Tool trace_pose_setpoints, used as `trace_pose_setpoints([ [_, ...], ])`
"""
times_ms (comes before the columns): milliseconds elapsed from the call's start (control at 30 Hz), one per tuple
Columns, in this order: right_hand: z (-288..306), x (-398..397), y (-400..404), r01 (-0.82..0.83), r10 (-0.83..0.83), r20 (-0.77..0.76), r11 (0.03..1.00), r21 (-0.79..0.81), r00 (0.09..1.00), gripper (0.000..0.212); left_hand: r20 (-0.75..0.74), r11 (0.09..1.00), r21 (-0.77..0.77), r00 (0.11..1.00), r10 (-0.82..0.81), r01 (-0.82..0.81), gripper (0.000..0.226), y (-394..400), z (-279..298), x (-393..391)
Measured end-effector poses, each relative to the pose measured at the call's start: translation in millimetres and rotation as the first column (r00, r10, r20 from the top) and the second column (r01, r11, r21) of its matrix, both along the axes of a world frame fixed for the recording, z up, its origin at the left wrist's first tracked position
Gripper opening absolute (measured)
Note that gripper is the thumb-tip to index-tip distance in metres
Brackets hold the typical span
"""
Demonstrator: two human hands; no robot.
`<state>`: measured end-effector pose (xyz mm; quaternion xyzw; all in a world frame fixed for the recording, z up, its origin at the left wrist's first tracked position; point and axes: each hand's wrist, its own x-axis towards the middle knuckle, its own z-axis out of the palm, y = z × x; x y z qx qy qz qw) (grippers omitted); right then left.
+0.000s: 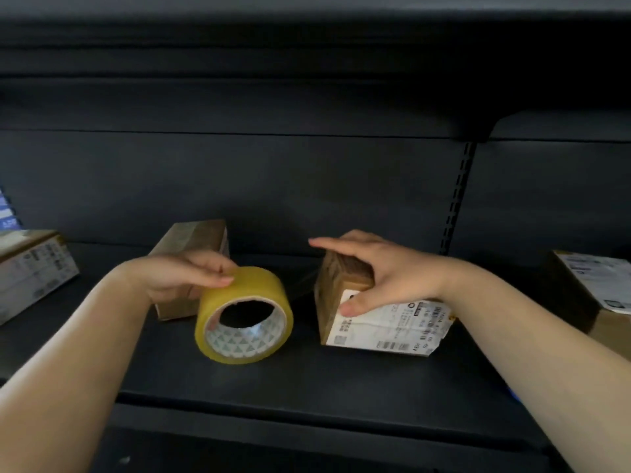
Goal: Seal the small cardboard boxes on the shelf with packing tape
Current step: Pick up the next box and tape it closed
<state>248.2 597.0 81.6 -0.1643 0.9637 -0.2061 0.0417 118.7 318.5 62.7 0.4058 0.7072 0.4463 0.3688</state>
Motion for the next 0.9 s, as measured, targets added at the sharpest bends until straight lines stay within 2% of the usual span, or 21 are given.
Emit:
trace_pose_setpoints([
  [67,4.7,8.1,1.3,-0.02,0.017,-0.033,0.994,-0.111,0.999,0.086,0.153,0.974,0.201,0.978,-0.139,0.107,0.032,-6.5,1.8,-2.1],
  [100,6.6,12.2,0.9,-0.035,0.023,-0.065,0.981,-0.19,0.998,0.085,0.181,0.954,0.263,0.964,-0.196,0.144,0.03,-7.2,5.6,-1.5],
  [167,9.4,19.0,-0.9,-0.091,0.032,-0.157,0.917,-0.387,0.987,0.083,0.145,0.933,0.314,0.962,-0.231,0.176,0.03,-5.7,19.3,3.2],
  [267,10.1,25.0,-1.3,-0.19,0.018,-0.26,0.734,-0.652,0.965,0.078,0.021,0.95,0.308,0.998,-0.067,0.057,0.039,-2.6,46.3,13.5],
  [367,4.5,25.6,-2.9,-0.21,-0.002,-0.266,0.606,-0.767,0.964,0.073,-0.023,0.935,0.303,0.979,0.2,-0.184,0.053,0.1,63.3,15.8],
  [467,-7.9,24.7,-3.9,-0.201,-0.013,-0.246,0.531,-0.823,0.969,0.067,-0.114,0.967,0.193,0.975,0.19,-0.165,0.048,9.1,63.0,19.2],
  [667,-32.4,25.7,0.5,-0.114,-0.114,-0.199,0.513,-0.851,0.973,0.064,-0.22,0.963,-0.03,0.941,0.256,-0.269,0.062,37.7,37.4,26.7],
  [767,-32.0,26.3,0.0,-0.101,-0.097,-0.179,0.535,-0.839,0.979,0.058,-0.194,0.951,-0.11,0.945,0.264,-0.288,0.046,46.4,35.4,30.2],
  [833,-28.9,24.7,-2.1,-0.085,-0.087,-0.168,0.587,-0.805,0.982,0.053,-0.192,0.943,-0.152,0.944,0.267,-0.297,0.032,50.4,38.3,33.0],
  [900,-26.0,23.2,-3.6,-0.084,-0.079,-0.174,0.641,-0.763,0.982,0.051,-0.233,0.928,-0.192,0.933,0.273,-0.32,0.03,54.7,42.7,34.5],
])
